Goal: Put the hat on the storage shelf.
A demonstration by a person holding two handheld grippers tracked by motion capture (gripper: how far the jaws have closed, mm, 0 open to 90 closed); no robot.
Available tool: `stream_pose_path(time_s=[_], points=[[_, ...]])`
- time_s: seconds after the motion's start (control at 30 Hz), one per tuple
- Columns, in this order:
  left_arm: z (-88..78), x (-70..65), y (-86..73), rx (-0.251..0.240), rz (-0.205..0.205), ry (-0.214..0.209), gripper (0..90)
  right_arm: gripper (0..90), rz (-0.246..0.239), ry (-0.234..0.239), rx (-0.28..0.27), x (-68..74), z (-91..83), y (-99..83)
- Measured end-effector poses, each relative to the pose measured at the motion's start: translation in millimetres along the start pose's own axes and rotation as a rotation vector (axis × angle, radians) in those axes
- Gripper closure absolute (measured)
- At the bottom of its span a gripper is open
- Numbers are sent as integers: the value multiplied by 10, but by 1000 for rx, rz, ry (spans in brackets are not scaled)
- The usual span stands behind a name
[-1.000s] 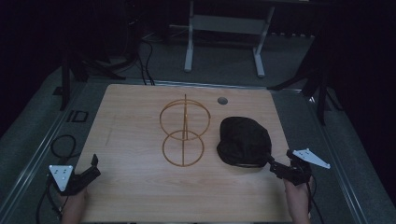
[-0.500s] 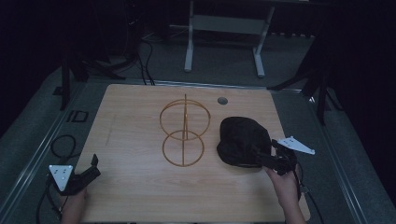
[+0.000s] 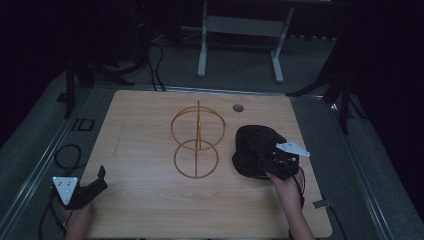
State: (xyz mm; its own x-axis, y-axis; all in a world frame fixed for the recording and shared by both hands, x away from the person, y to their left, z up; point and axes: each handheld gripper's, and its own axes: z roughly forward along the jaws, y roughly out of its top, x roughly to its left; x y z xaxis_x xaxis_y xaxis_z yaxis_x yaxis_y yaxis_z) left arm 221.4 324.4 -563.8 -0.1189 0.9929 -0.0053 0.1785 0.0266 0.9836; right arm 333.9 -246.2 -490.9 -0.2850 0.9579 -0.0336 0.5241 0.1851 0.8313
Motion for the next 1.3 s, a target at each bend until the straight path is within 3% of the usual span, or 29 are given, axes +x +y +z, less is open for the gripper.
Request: stream_pose_path(time_s=[0.1,0.13,0.2,0.3,0.33,0.37,0.43,0.53,0.57,0.63,0.83,0.87,0.93,1.3], points=[[0,-2,0,1,2,0,18,172,-4,-22,0,23,29,-7],[1,-2,1,2,2,-2,18,252,-6,-32,2,33,47,-11],[0,-3,1,2,2,-2,18,278,-11,-39,11,41,56,-14],[0,-4,1,3,3,-4,18,406,-10,-19,9,50,83,-36],[1,-4,1,3,4,-4,18,491,-19,-33,-5,59,91,-57],[1,-5,1,4,3,-4,18,491,-19,-33,-5,59,91,-57],[1,-4,1,4,2,-5,18,620,-19,-37,-28,54,88,-85],[-1,-4,1,3,1,-6,18,696,-18,-35,-40,44,85,-97],[-1,-4,1,4,1,-6,18,797,-9,-25,-54,32,73,-100],[-3,-4,1,3,0,-7,18,846,-9,-22,-66,31,51,-91],[-4,-4,1,3,2,-6,18,882,-22,-23,-86,55,16,-62],[-5,-1,0,3,0,-7,18,886,-31,-37,-123,81,-36,-37],[-6,0,0,3,-1,-7,18,886,-30,-49,-144,86,-83,-9],[-6,0,0,3,-1,-8,18,887,-40,-43,-222,110,-336,193]])
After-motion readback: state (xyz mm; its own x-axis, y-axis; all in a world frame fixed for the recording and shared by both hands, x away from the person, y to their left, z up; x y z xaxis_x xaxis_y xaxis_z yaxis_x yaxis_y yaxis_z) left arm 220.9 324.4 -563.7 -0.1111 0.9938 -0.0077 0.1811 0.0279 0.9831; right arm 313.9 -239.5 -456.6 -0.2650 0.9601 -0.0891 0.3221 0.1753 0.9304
